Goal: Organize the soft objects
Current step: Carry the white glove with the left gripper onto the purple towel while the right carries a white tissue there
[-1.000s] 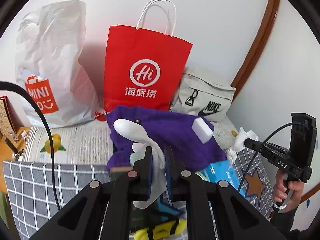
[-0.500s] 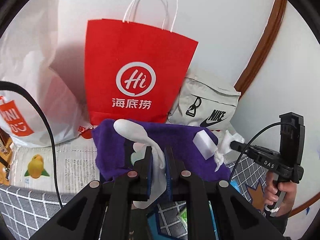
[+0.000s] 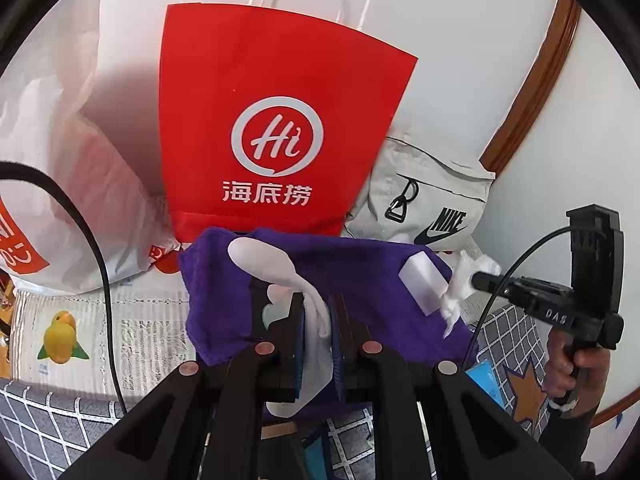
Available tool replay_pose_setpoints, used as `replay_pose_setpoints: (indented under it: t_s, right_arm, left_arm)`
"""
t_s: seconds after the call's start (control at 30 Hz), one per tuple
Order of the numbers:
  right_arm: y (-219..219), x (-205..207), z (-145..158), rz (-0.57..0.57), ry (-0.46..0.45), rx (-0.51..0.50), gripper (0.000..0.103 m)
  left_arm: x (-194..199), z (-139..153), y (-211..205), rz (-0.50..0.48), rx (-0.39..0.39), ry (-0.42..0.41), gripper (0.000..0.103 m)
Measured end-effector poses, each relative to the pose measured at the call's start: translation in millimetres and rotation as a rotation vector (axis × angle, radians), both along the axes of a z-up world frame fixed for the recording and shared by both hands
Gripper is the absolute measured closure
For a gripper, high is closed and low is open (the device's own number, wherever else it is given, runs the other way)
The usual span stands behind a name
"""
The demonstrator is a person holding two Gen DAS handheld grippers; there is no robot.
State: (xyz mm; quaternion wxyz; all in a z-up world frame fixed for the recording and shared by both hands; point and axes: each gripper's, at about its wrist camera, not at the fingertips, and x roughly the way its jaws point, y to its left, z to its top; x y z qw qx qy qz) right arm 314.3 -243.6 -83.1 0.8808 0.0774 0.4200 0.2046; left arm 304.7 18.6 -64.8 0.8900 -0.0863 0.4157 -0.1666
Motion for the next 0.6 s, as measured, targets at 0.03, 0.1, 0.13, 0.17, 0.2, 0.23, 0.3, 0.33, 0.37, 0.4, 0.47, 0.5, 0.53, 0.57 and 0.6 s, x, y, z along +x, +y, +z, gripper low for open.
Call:
replay_pose_setpoints:
  t_s: [0.03, 0.1, 0.13, 0.17, 0.2, 0.23, 0.3, 0.33, 0.37, 0.4, 0.47, 0.5, 0.53, 0.57, 0.6]
  right_arm:
    - [-2, 2, 1, 0.000, -0.004, 0.004, 0.098]
    - [-5, 5, -1, 0.003, -0.008, 0.025, 0.098]
    - [-6, 8, -5, 0.007, -0.001, 0.032, 0.098]
    - [-6, 11, -11, 0.008, 0.012, 0.036, 0.098]
    - [-6, 17, -18, 0.006, 0.039, 0.029, 0.098]
    - [-5, 19, -22, 0.008, 0.050, 0.022, 0.098]
    - [-4, 23, -28, 0.014, 0.061, 0.009, 0.098]
    - [-4, 25, -32, 0.017, 0.071, 0.002, 0.098]
    - [-3, 27, -35, 0.020, 0.080, -0.006, 0.098]
    - [-2, 29, -38, 0.019, 0.087, -0.014, 0.098]
    - [1, 32, -47, 0.017, 0.106, -0.041, 0.097]
    - [3, 34, -51, 0.019, 0.113, -0.048, 0.096]
    - [4, 35, -54, 0.019, 0.118, -0.049, 0.095]
    - [7, 37, -58, 0.023, 0.128, -0.048, 0.094]
    - [9, 38, -61, 0.028, 0.133, -0.050, 0.094]
  left_arm:
    - [1, -1, 0, 0.001, 0.000, 0.002, 0.091]
    - [2, -4, 0, 0.001, 0.005, 0.006, 0.091]
    - [4, -7, -1, -0.001, 0.007, 0.013, 0.091]
    - [6, -10, -2, -0.005, 0.009, 0.023, 0.091]
    - [9, -15, -3, -0.007, 0.011, 0.035, 0.091]
    - [12, -19, -5, -0.009, 0.012, 0.045, 0.091]
    - [17, -29, -9, -0.023, 0.020, 0.073, 0.091]
    - [20, -35, -11, -0.028, 0.020, 0.091, 0.091]
    - [23, -42, -12, -0.029, 0.023, 0.112, 0.091]
    - [25, -47, -13, -0.027, 0.034, 0.128, 0.091]
    - [30, -58, -13, -0.016, 0.055, 0.154, 0.091]
    - [32, -60, -13, -0.015, 0.058, 0.163, 0.091]
    - [33, -64, -12, -0.015, 0.061, 0.175, 0.091]
    - [35, -67, -12, -0.013, 0.068, 0.185, 0.091]
    - [36, -69, -11, -0.008, 0.074, 0.192, 0.091]
